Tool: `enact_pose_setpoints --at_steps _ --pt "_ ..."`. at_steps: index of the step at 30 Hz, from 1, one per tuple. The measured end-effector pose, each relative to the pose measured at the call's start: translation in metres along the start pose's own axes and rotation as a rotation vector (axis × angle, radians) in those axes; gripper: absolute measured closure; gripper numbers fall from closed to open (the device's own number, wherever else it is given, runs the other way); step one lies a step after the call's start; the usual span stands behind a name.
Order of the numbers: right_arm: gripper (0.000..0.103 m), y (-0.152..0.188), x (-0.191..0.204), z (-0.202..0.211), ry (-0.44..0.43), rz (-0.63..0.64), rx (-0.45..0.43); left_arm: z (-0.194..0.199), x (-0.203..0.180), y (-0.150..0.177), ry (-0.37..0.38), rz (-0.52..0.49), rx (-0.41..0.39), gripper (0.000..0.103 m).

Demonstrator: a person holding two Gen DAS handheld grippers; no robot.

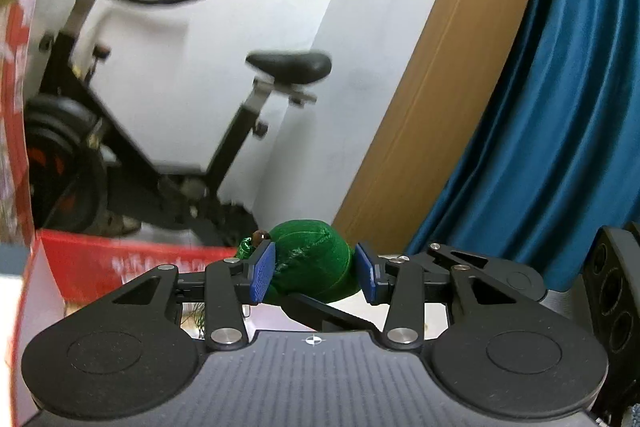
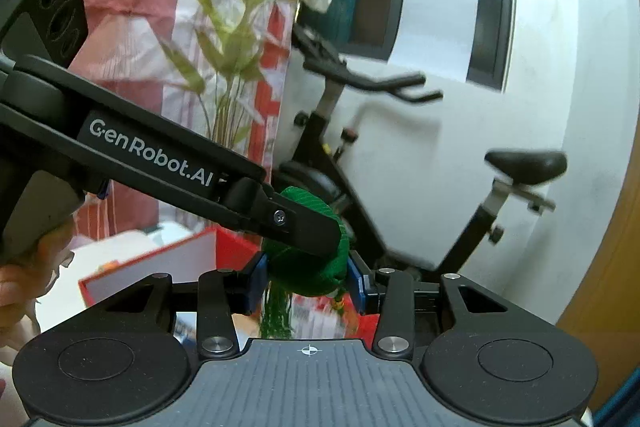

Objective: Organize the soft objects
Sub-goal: 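Lower the green pouch into the red box and open both tools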

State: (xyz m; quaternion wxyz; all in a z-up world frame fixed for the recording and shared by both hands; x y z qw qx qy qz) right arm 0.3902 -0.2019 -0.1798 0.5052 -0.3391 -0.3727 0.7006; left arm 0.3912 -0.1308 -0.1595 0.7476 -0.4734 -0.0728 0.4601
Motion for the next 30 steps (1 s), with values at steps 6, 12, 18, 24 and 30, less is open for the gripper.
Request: enact_pose_setpoints --at_steps 6,12,18,24,30 --pt "0.065 0.046 0.001 -0.025 -0.061 -0.103 0.136 -0.033 0.018 0.04 0.015 0.073 0.137 0.058" --pt "0.064 0.078 0.002 -0.043 -0.098 -0.196 0.231 -0.055 0.029 0.065 -0.004 0.091 0.223 0.058" --pt "0.061 0.092 0.005 -0.052 -0.103 -0.242 0.289 -0.065 0.037 0.077 -0.016 0.117 0.254 0.058" --pt "0.057 0.095 0.001 -0.054 -0.039 -0.251 0.305 -0.07 0.041 0.079 -0.048 0.112 0.259 0.058" --pt "0.053 0.093 -0.008 -0.046 0.003 -0.273 0.31 -0.054 0.043 0.077 -0.094 0.081 0.237 0.058"
Point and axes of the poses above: each gripper's, at about its wrist camera, not at the fingertips, and z roughly against the way its jaws point, x to its left, y to its underside, the point moved 6 cm from there along -z, roughly the way its jaws point, and after that the axes turned 10 degrees about x, right-handed, at the moved point
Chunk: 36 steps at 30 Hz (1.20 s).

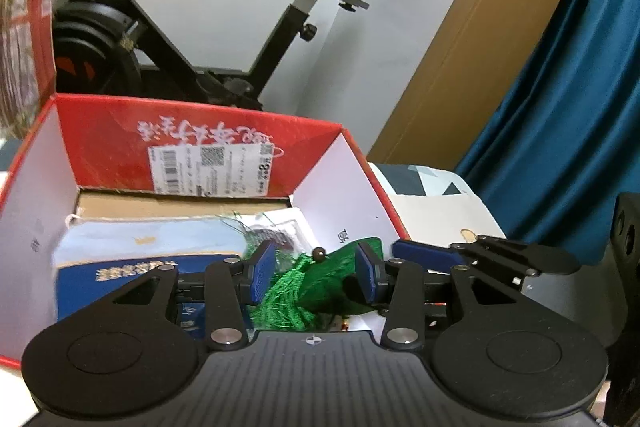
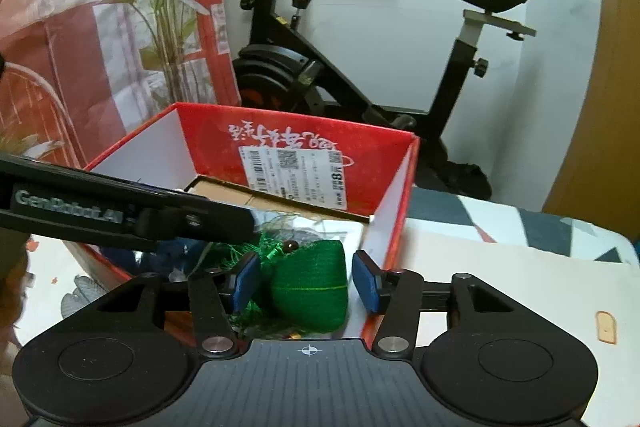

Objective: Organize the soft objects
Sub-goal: 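Lower the green pouch into the red box and open both tools, then move both tools down to the white bag of green cables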

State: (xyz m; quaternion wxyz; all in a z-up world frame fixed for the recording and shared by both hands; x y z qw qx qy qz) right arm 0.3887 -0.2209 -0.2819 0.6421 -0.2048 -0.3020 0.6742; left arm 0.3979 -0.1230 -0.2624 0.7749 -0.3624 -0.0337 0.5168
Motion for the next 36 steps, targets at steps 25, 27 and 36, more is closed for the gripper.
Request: enact_pose_setpoints --at_steps 25,27,36 --pt "0.012 0.084 0.026 0.075 0.004 -0.121 -0.117 0.103 0.03 0.115 -0.147 -0.03 -0.104 0.049" --pt "0.014 0.095 0.03 0.074 0.004 -0.119 -0.112 0.1 0.032 0.126 -0.147 -0.012 -0.093 0.049" --pt "0.026 0.141 0.044 0.052 -0.024 -0.118 -0.029 0.08 0.033 0.171 -0.123 0.03 -0.025 0.055"
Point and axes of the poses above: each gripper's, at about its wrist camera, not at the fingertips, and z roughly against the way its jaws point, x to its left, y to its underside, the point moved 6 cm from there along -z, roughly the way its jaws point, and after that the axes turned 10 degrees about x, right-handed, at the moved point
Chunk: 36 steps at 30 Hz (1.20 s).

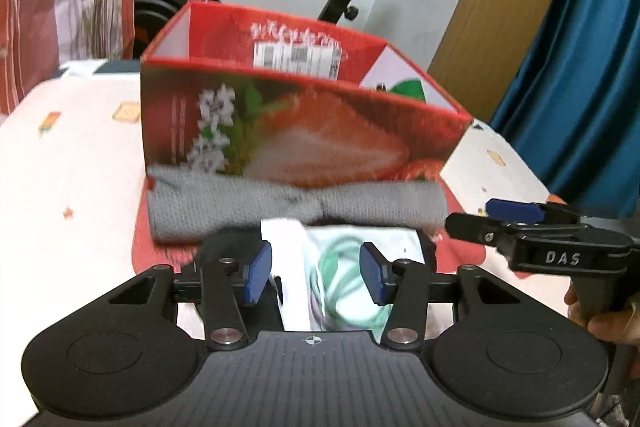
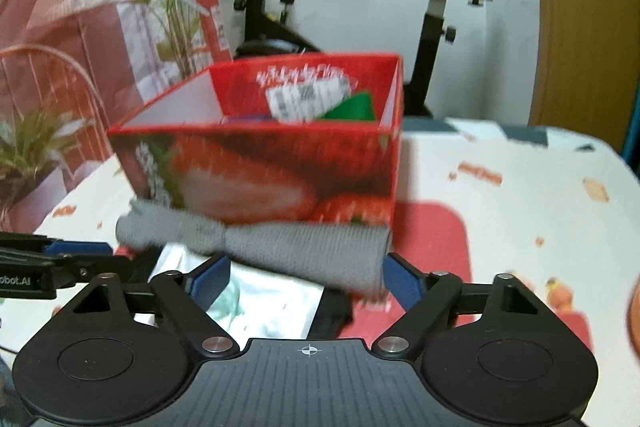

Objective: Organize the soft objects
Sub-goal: 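Move both tools down to the white bag of green cables, then close both tools on the edge of the white cable bag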

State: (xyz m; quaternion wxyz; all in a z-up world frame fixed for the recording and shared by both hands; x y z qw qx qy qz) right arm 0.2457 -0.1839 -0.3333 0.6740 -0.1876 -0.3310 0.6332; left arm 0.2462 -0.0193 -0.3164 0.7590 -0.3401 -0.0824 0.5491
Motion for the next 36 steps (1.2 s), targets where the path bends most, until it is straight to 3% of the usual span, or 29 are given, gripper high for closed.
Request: enact_pose_setpoints --at_steps 8,18,36 --pt "0.033 0.033 0.013 -0.021 -0.046 0.009 0.077 -0.017 0.001 0.021 -0.001 0.004 0.04 0.059" --pt "0.043 0.041 0.017 -0.03 -0.1 0.005 0.11 -0.03 0.008 0.037 0.005 0.045 0.079 0.059" --pt "0.046 0.048 0.018 -0.04 -0.147 -0.021 0.132 -0.04 0.009 0.04 0.03 0.052 0.104 0.059"
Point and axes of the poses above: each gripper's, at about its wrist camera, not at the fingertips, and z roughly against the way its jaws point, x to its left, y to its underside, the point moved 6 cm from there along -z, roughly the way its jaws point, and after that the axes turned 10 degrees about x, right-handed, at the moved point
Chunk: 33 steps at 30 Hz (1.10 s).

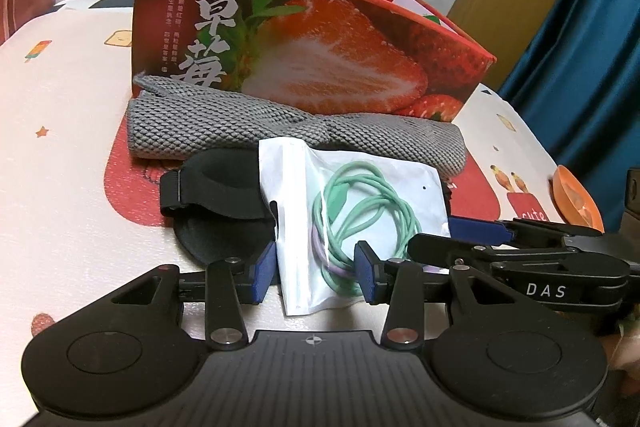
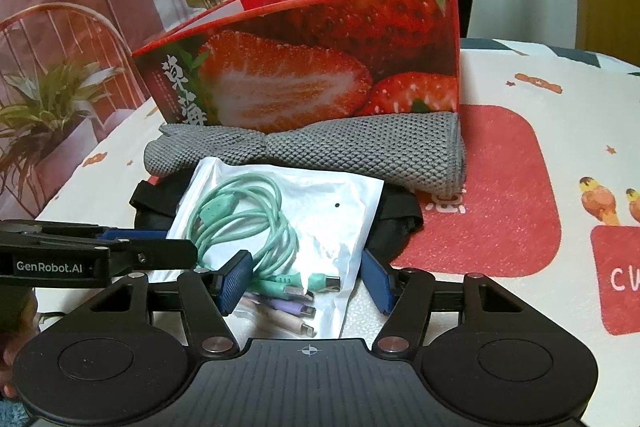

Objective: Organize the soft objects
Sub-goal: 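Close both tools on the edge of the white cable bag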

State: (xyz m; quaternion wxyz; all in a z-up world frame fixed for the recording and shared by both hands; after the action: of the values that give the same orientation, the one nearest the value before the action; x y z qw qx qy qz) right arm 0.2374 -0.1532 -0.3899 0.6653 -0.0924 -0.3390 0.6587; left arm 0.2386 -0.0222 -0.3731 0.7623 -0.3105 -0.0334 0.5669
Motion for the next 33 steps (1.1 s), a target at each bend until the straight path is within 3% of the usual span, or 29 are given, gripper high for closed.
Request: enact_pose_setpoints --at_steps 14,21,26,33 --pt "0.058 0.004 0.005 0.007 -0.026 -0.01 0.017 0.005 -0.008 0.008 0.042 -0.015 0.02 0.061" --pt "0.079 -0.001 0.005 0.02 -0.023 -0.01 -0.018 0.014 -0.01 0.008 0.047 -0.021 -0.004 0.069" --pt "0.081 -0.003 0.011 0.023 -0.01 0.03 -0.021 0.018 -0.015 0.007 0.046 -0.04 -0.013 0.069" --pt "0.084 0.004 -0.001 0.014 -0.011 -0.011 0.012 0.012 0.009 0.005 0.038 0.068 0.003 0.069"
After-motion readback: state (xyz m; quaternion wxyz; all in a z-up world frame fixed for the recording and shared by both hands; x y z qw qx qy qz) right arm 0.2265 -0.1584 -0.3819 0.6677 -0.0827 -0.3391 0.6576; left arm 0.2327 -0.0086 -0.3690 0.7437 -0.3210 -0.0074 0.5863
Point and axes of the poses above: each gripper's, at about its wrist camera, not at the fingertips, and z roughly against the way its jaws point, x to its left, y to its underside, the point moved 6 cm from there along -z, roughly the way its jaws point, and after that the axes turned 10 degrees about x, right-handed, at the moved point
